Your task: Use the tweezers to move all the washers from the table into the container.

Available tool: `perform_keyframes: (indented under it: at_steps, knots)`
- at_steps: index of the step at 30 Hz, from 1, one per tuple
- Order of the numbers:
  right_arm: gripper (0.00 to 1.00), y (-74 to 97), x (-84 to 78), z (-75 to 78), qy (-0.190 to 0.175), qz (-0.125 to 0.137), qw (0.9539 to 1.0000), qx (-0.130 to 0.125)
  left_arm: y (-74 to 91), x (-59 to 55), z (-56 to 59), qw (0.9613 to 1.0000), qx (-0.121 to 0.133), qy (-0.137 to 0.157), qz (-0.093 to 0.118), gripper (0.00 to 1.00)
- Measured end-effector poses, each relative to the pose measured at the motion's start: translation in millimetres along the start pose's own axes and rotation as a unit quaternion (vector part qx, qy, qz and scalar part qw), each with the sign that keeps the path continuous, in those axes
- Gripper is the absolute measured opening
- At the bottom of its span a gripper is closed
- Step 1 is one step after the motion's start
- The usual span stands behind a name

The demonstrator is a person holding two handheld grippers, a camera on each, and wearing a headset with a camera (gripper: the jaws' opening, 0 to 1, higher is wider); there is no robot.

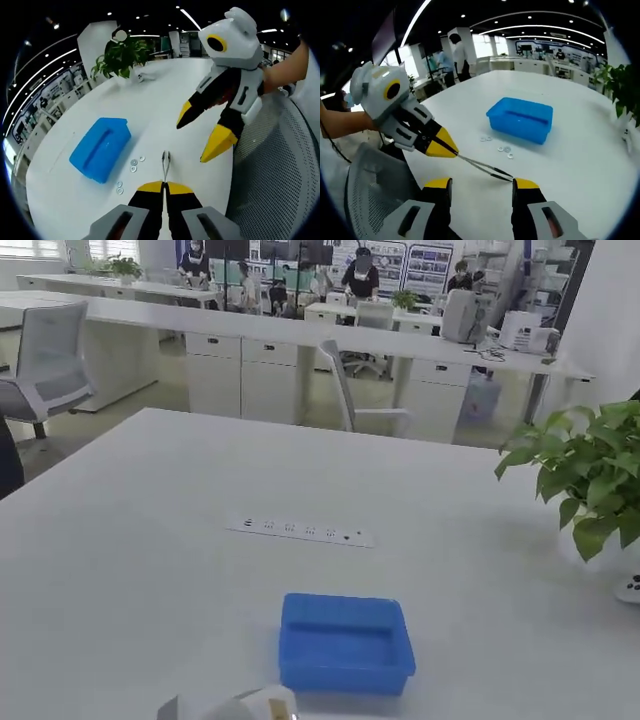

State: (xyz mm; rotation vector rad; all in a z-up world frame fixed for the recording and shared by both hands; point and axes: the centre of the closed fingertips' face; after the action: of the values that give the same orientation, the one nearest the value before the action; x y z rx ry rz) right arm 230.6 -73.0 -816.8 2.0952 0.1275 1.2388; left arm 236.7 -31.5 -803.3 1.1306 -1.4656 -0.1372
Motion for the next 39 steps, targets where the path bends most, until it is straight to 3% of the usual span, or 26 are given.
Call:
perform_keyframes:
  at_steps: [5,7,10,15,27,31,39]
  knots:
    - [0.42,-11.1,-6.3,4.8,0.046,-0.037,0.9983,0.001,9.5,16.1,3.4,0.9998,0.000,-0.004,0.019,0.00]
    - [0.39,-12.7,-2.5,4.9,0.051,-0.035,0.9981,0.003,13.4,21.4,3.7,0.9996,0.001,-0.003,0.027,0.00]
    - [0.31,-19.0,2.4,2.2,0.051,-0.039,0.9976,0.027,18.2,27.0,5.5,0.9994,0.001,-0.001,0.035,0.00]
    - [0.23,-27.1,5.8,-4.3,0.061,-0.044,0.9966,0.034,24.4,33.6,8.6,0.9990,-0.001,-0.005,0.045,0.00]
    - [0.09,-35.3,12.0,-17.0,0.050,-0.031,0.9971,0.047,36.0,39.4,5.6,0.9981,0.002,-0.014,0.060,0.00]
    - [0.11,-36.4,13.9,-21.1,0.039,-0.017,0.9978,0.052,37.6,37.4,6.2,0.9980,-0.004,-0.017,0.061,0.00]
    - [0.14,-34.7,11.2,-24.2,0.038,-0.016,0.9975,0.057,36.1,32.4,8.9,0.9977,-0.016,-0.038,0.055,0.00]
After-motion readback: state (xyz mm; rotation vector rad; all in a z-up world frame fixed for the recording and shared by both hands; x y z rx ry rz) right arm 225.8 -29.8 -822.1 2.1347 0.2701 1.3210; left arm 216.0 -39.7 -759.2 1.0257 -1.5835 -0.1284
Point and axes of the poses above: the centre of the closed fingertips' face, and the gripper's own axes: y roughly backward along the fingers, z roughly to its right, x roughly out of its top, and after that the axes turned 12 degrees about x, right-handed
